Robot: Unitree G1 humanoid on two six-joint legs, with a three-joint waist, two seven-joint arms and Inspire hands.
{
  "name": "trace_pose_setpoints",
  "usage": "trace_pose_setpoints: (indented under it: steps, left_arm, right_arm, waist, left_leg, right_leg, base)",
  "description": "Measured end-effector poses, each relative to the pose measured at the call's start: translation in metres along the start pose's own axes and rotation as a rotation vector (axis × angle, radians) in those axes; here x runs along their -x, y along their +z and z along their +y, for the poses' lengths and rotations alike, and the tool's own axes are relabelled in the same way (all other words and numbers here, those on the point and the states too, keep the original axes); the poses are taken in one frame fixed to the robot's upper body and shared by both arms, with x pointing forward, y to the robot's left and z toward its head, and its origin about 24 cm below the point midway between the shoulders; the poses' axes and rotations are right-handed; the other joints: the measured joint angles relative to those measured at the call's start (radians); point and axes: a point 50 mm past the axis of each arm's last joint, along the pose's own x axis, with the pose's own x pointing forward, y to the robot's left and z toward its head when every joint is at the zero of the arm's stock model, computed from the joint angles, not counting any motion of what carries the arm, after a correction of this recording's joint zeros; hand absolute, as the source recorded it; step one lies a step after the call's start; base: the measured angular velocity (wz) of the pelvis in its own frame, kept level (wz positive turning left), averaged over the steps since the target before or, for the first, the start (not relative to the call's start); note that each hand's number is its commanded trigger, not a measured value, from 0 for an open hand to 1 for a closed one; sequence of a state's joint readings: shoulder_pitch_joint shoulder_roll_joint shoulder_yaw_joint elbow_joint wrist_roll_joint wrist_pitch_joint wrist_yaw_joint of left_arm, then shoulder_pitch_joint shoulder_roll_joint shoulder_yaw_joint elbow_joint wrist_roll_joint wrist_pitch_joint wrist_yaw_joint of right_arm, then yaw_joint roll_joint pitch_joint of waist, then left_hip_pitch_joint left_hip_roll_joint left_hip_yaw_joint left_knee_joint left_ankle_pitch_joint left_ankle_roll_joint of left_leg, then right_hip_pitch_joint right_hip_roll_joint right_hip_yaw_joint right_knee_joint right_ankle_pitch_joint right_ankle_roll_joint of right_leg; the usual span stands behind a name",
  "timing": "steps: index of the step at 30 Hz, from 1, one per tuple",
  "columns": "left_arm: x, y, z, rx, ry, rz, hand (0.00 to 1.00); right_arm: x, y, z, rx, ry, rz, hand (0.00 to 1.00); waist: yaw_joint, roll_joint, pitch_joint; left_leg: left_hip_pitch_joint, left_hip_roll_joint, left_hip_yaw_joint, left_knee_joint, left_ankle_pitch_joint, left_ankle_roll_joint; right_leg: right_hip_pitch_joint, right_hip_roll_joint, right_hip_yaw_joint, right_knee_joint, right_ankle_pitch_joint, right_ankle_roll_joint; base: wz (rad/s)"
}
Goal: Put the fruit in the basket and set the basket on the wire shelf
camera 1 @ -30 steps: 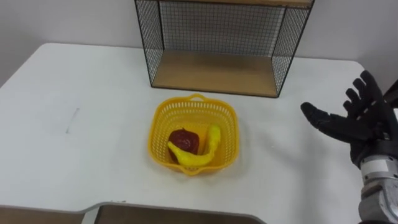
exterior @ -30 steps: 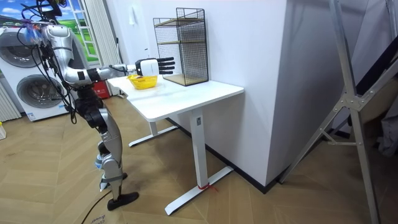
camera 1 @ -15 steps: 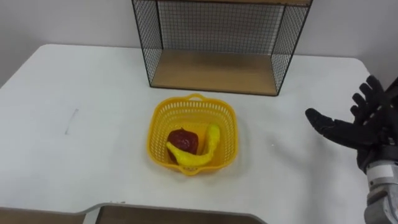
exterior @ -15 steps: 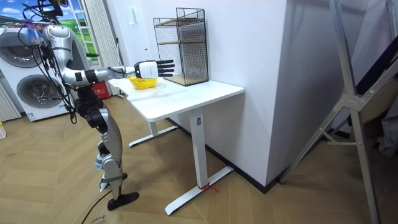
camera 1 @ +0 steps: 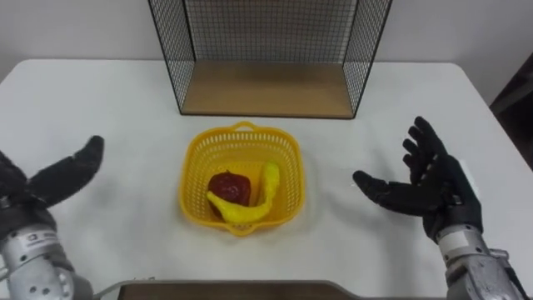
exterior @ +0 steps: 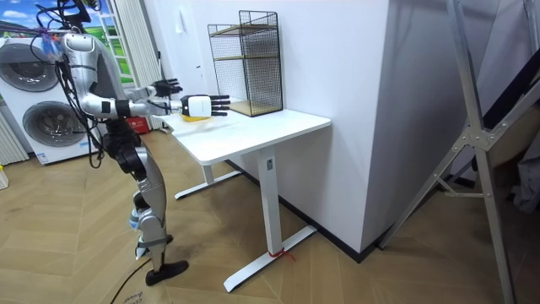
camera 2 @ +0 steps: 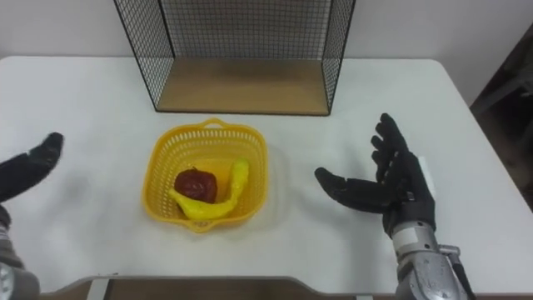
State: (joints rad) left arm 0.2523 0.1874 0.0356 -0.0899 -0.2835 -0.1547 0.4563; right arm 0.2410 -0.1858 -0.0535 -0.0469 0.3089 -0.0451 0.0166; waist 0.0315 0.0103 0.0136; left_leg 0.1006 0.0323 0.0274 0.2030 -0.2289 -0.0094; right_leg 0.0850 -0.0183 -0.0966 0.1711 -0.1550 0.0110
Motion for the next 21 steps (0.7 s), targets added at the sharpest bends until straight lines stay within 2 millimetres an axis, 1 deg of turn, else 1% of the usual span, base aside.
trace_pose_setpoints:
  steps: [1, 2, 3, 6, 10, 13, 15, 17, 18, 21]
  left_arm:
    - [0.002, -0.006, -0.004, -0.005, -0.043, 0.026, 0.0]
    - [0.003, -0.008, -0.006, -0.002, -0.065, 0.037, 0.0]
    - [0.005, -0.011, -0.011, 0.019, -0.103, 0.056, 0.0]
    - [0.009, -0.014, -0.021, 0.049, -0.185, 0.074, 0.0]
    - [0.011, -0.022, -0.03, 0.063, -0.258, 0.113, 0.0]
    - [0.014, -0.031, -0.033, 0.071, -0.288, 0.157, 0.0]
    - [0.018, -0.04, -0.035, 0.073, -0.313, 0.2, 0.0]
    - [0.019, -0.042, -0.037, 0.103, -0.321, 0.216, 0.0]
    - [0.019, -0.043, -0.037, 0.124, -0.325, 0.228, 0.0]
    - [0.021, -0.046, -0.038, 0.161, -0.335, 0.253, 0.0]
  right_arm:
    - [0.0, 0.0, 0.001, -0.004, 0.007, -0.006, 0.0]
    - [0.0, 0.0, 0.002, -0.008, 0.009, -0.009, 0.0]
    - [0.0, 0.0, 0.004, -0.022, 0.01, -0.01, 0.0]
    - [-0.001, -0.002, 0.013, -0.073, 0.042, -0.006, 0.0]
    - [0.0, -0.004, 0.026, -0.167, 0.096, -0.003, 0.0]
    - [0.0, -0.007, 0.03, -0.2, 0.116, 0.004, 0.0]
    - [0.001, -0.015, 0.03, -0.201, 0.124, 0.029, 0.0]
    - [0.001, -0.019, 0.03, -0.203, 0.126, 0.045, 0.0]
    - [0.002, -0.021, 0.03, -0.203, 0.131, 0.051, 0.0]
    - [0.002, -0.021, 0.032, -0.213, 0.149, 0.052, 0.0]
  waist:
    - [-0.005, -0.002, -0.0003]
    - [-0.006, -0.003, -0.0001]
    - [-0.003, -0.006, -0.0016]
    - [-0.004, -0.014, -0.0032]
    - [-0.006, -0.018, -0.002]
    - [-0.007, -0.017, -0.0012]
    - [-0.008, -0.015, 0.0]
    - [-0.007, -0.014, 0.0006]
    - [-0.006, -0.011, 0.0026]
    - [-0.006, -0.006, 0.001]
  left_leg:
    - [0.001, 0.001, 0.002, 0.0, 0.0, 0.0]
    - [0.001, 0.001, 0.002, -0.001, 0.0, 0.0]
    - [0.002, 0.002, 0.002, -0.004, 0.0, 0.0]
    - [0.011, 0.004, 0.012, -0.007, 0.0, 0.0]
    - [0.008, 0.005, 0.013, -0.006, 0.0, 0.0]
    - [0.007, 0.005, 0.013, -0.005, 0.0, 0.0]
    - [0.004, 0.005, 0.012, -0.004, 0.0, 0.0]
    - [-0.003, 0.006, 0.012, -0.005, 0.0, -0.001]
    - [-0.003, 0.006, 0.012, -0.005, 0.0, -0.001]
    - [-0.003, 0.006, 0.014, -0.004, 0.0, -0.001]
  right_leg:
    - [-0.001, 0.001, 0.002, 0.0, 0.0, 0.0]
    - [-0.001, 0.001, 0.002, 0.0, 0.0, 0.0]
    - [-0.001, 0.002, 0.002, 0.0, 0.0, 0.0]
    - [0.0, 0.004, 0.011, 0.0, 0.0, -0.001]
    - [0.001, 0.004, 0.01, 0.002, 0.002, -0.002]
    - [0.002, 0.004, 0.008, 0.004, 0.002, -0.002]
    - [-0.001, 0.004, 0.005, 0.006, 0.002, -0.002]
    - [-0.007, 0.004, 0.005, 0.01, 0.002, -0.002]
    - [-0.008, 0.004, 0.005, 0.011, 0.002, -0.002]
    - [-0.01, 0.005, 0.007, 0.011, 0.002, -0.002]
  base:
    - [-0.06]
    - [0.0]
    - [0.0]
    - [-0.08]
    - [-0.02]
    - [0.01]
    - [0.04]
    - [0.0]
    - [0.0]
    - [0.0]
